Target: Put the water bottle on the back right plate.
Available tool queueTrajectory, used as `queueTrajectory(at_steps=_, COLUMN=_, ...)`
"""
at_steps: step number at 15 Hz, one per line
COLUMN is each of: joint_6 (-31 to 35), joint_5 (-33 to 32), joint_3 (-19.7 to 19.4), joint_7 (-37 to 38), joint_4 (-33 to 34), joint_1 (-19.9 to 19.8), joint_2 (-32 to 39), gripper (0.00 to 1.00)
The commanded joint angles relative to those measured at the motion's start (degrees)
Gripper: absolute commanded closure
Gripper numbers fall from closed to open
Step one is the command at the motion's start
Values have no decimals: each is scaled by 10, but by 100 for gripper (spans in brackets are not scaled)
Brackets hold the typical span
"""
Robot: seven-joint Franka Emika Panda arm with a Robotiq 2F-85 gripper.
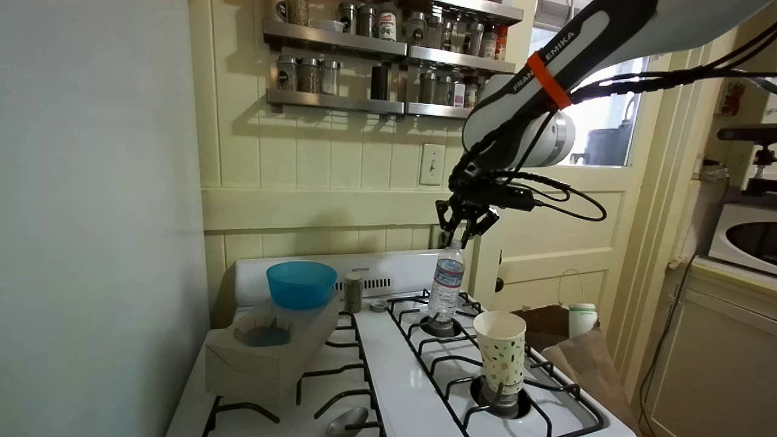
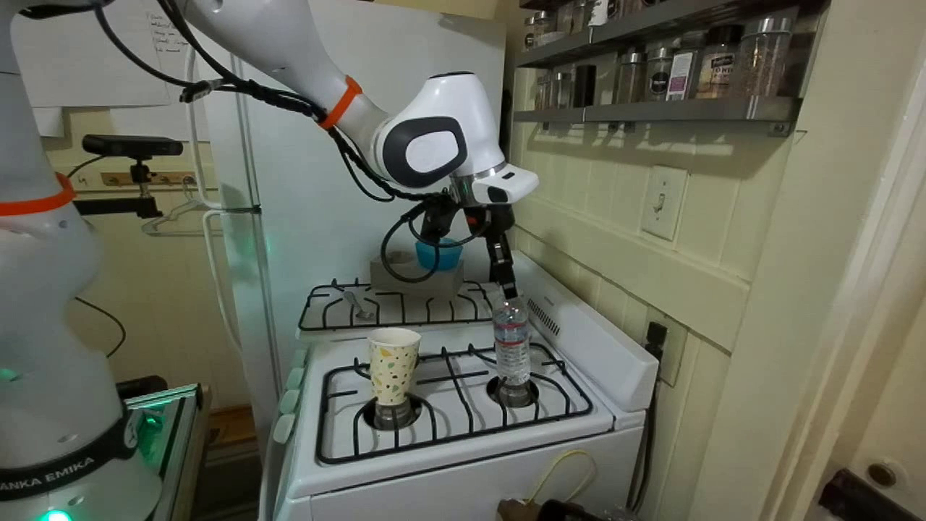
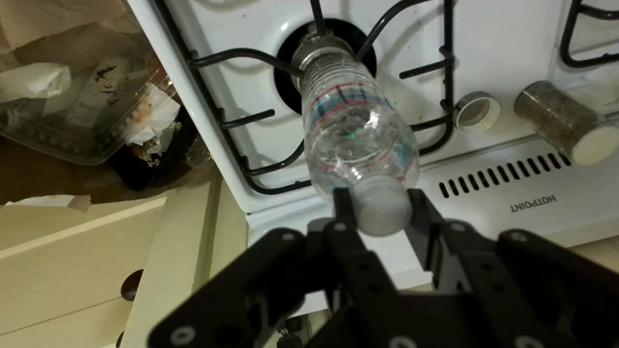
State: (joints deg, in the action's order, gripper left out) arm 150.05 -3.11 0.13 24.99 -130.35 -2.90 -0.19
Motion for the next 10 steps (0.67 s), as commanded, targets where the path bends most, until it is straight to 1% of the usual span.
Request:
queueTrajectory(at_steps=1, joint_6=-2, joint_5=15, joint_3=-5, joint_7=-11, joint_4=14, joint_1=7, joint_2=17, gripper=92)
queueTrajectory(at_steps=2, joint_6=-5, joint_5=13, joint_3=-5, joint_7=-10, joint_4=18, joint_1=8, joint_2=18, gripper=92)
queueTrajectory(at_steps=3, joint_6=-9, joint_5=7, joint_3=-6, joint_7=-5, joint_4=22, joint_1=8, joint_2=19, gripper=51)
queueTrajectory(at_steps=4, joint_6=-9, joint_5=5, joint_3=-6, joint_7=-4, joint_4=24, joint_1=8, joint_2=19, gripper=41)
queueTrajectory(at_steps=6, joint_6=-8, joint_5=-1, joint_3=-5, joint_7=-2, joint_4=29, joint_1=11, joint_2=10, gripper=29)
queueTrajectory(at_steps=9, joint_6=1, joint_5=-13, joint_3=-2, joint_7=-1, joint_4=35, joint_1=17, joint_2=-15, gripper=5)
queueTrajectory(at_steps=10, joint_6=2, joint_5=-11, joint_3=1, joint_7=-7, joint_4=36, joint_1=19, joint_2=-24, gripper=1)
